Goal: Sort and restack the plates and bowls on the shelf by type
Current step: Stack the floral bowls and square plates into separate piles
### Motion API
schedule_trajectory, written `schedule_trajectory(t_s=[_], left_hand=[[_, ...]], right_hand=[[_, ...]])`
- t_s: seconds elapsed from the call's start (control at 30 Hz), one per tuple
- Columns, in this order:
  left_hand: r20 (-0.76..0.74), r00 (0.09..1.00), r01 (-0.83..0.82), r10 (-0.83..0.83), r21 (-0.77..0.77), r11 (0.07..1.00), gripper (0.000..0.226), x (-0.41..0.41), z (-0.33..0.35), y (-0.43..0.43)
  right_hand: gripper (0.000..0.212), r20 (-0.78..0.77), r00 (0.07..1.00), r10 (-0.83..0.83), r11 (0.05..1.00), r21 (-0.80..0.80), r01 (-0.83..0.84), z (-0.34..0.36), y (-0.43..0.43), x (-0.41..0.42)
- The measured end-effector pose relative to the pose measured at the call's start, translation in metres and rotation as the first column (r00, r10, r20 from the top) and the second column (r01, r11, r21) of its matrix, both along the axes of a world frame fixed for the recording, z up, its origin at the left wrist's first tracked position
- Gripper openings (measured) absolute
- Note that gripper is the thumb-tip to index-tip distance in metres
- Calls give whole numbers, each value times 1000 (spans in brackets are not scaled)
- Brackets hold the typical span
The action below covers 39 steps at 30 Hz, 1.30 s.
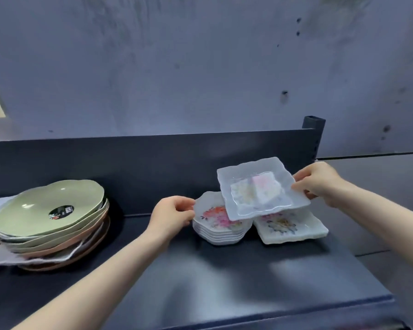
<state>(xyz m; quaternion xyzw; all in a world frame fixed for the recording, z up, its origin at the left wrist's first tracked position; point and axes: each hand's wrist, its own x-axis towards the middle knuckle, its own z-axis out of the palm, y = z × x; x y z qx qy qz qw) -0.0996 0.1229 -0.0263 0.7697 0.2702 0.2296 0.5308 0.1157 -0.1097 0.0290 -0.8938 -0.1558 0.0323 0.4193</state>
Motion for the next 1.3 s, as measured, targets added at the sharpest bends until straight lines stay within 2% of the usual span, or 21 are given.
schedule_trajectory(t_s=[0.2, 0.3, 0.37, 0.53, 0.63, 0.77, 0.87, 0.97, 1.1, 1.3], left_hand=[[-165, 984, -20, 72, 300, 954, 32, 15, -6, -9], [-240, 960, -1, 143, 508, 861, 33, 18, -4, -14], [-263, 944, -1, 197, 597, 802, 33, 18, -2, -18], [-312, 908, 12, 278, 684, 729, 36, 12, 0, -23], [-334, 888, 3, 317, 693, 721, 37, 8, -3, -25], [-357, 868, -6, 346, 689, 724, 36, -2, -5, -28], [-367, 853, -19, 370, 689, 725, 36, -15, -1, -27], [-374, 832, -23, 409, 714, 700, 36, -37, 7, -22], [-365, 810, -44, 459, 744, 667, 35, -77, 18, -7], [-315, 768, -161, 558, 748, 644, 29, -157, 36, 35]], right_hand=[[15, -86, 994, -67, 998, -19, 66, -36, -53, 46], [19, -128, 988, -92, 996, -33, 88, -59, -60, 64], [12, -135, 986, -94, 994, -69, 85, -72, -59, 72], [13, 0, 1000, -1, 957, -291, 1, -92, -49, 84], [14, 95, 987, 132, 875, -480, -71, -94, -46, 84], [8, 211, 939, 272, 788, -609, -92, -89, -42, 83], [24, 309, 879, 363, 833, -530, -157, -73, -23, 70], [26, 215, 862, 459, 854, -376, -361, -53, 11, 35], [21, 104, 802, 588, 801, -212, -560, -36, 59, -23], [20, -26, 722, 692, 722, -13, -692, -38, 132, -91]])
